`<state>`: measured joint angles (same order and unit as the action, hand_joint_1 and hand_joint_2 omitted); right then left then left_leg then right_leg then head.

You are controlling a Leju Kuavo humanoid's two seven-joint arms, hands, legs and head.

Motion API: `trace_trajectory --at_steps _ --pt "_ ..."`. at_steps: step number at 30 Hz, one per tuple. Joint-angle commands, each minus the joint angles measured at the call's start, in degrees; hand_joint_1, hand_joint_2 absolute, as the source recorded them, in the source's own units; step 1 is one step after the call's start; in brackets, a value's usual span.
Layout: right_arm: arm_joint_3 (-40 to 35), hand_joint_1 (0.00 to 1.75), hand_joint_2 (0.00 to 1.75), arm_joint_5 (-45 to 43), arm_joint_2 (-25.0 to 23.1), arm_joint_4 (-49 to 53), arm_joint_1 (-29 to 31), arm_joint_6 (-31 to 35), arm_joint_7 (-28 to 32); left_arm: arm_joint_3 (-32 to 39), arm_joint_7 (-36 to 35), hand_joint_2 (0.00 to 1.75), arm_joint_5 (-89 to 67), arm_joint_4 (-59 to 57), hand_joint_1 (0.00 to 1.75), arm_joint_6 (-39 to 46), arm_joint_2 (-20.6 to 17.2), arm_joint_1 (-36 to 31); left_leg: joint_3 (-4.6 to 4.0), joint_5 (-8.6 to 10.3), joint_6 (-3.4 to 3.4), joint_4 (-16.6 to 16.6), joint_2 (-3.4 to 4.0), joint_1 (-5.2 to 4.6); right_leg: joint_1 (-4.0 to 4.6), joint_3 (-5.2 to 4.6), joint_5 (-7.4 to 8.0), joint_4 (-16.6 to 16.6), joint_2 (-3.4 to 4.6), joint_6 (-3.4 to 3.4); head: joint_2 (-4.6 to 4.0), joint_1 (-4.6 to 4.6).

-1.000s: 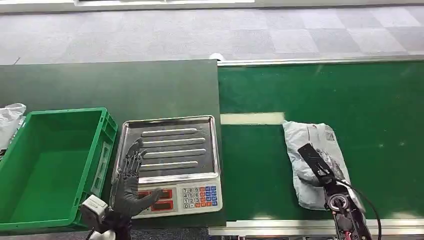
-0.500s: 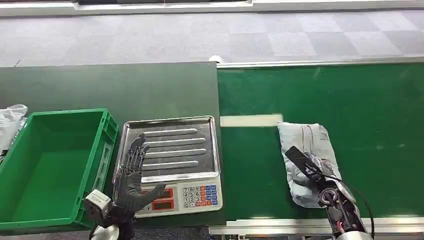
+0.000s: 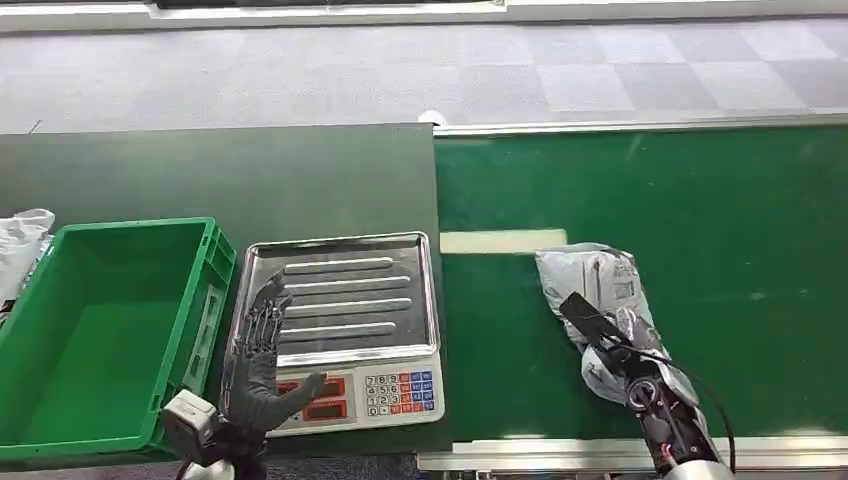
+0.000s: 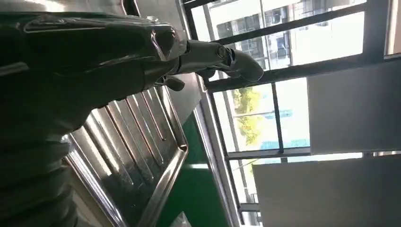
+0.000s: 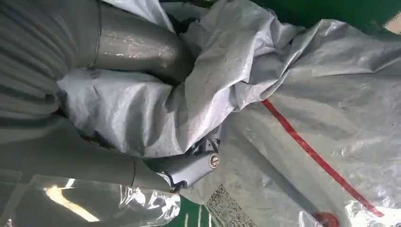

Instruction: Moved the parcel from conveyor to table for the left to box.

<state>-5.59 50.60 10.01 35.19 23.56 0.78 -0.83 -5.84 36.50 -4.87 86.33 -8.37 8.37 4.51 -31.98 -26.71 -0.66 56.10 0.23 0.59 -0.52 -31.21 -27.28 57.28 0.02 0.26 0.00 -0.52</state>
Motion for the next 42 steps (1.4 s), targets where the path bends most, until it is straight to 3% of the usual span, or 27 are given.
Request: trace_trajectory --at_steps 1,8,10,12,14,25,34,42 --pt "-2.63 1.75 1.75 0.10 -0.92 0.29 -1.89 0.32 0.22 0.00 0.00 1.75 -0.09 0.32 0.00 0.03 -0.75 1.36 -0.05 0.00 0.01 -0.02 0.00 0.01 0.01 -0.03 0.01 -0.04 0.00 -0.01 0.00 0.00" --pt "-1.31 1.75 1.75 -0.27 -1.29 7.81 -5.05 4.94 2.27 0.69 1.13 1.75 -0.82 -0.21 0.00 -0.47 -0.35 0.85 -0.15 0.03 0.01 -0.04 -0.08 0.00 0.00 -0.12 0.02 -0.05 -0.05 -0.02 0.00 0.00" --pt "1.32 1.75 1.75 -3.02 -3.21 11.91 -5.11 12.00 8.90 1.29 2.58 1.75 -2.96 0.80 0.00 2.80 0.20 1.34 -0.27 0.09 0.02 -0.11 -0.13 0.03 0.04 -0.21 0.10 -0.16 -0.05 -0.04 0.00 0.00" --pt "3.08 1.75 1.75 -5.27 -4.28 16.70 -5.44 14.40 11.11 0.86 2.74 1.75 -2.82 1.88 0.00 2.57 0.33 1.81 -0.23 -0.01 0.01 0.01 0.06 -0.03 -0.03 -0.28 0.04 0.03 0.17 -0.02 0.00 0.00" --pt "4.52 1.75 1.75 -7.56 -4.80 24.47 -7.90 15.18 12.52 0.17 3.04 1.75 -3.07 1.38 0.00 2.95 0.39 1.00 -0.40 -0.01 0.01 0.04 0.08 -0.04 -0.04 -0.41 0.03 0.10 0.19 -0.02 0.00 0.00" --pt "8.44 1.75 1.75 -10.80 -3.61 38.23 -12.10 17.56 15.88 -0.34 3.50 1.75 -1.99 -0.40 0.00 4.43 -0.60 -1.53 -0.57 0.06 0.01 0.01 -0.20 -0.05 -0.04 -0.56 0.00 0.05 -0.13 -0.01 0.00 0.00" --pt "3.17 1.75 1.75 -10.04 -3.40 36.01 0.43 17.33 17.70 -0.72 3.50 1.75 -1.64 -1.67 0.00 3.28 -0.43 -2.93 -0.59 0.05 0.02 0.03 0.17 -0.10 -0.09 -0.68 0.08 0.12 0.21 -0.01 0.00 0.00" --pt "-11.08 1.75 1.75 -2.86 -6.85 22.21 16.87 17.01 17.15 -2.81 3.50 1.75 -0.51 -4.09 0.00 3.94 -1.39 -5.21 -0.52 0.09 0.03 -0.01 0.47 -0.07 -0.05 -0.68 0.18 0.10 0.49 -0.05 0.00 -0.02"
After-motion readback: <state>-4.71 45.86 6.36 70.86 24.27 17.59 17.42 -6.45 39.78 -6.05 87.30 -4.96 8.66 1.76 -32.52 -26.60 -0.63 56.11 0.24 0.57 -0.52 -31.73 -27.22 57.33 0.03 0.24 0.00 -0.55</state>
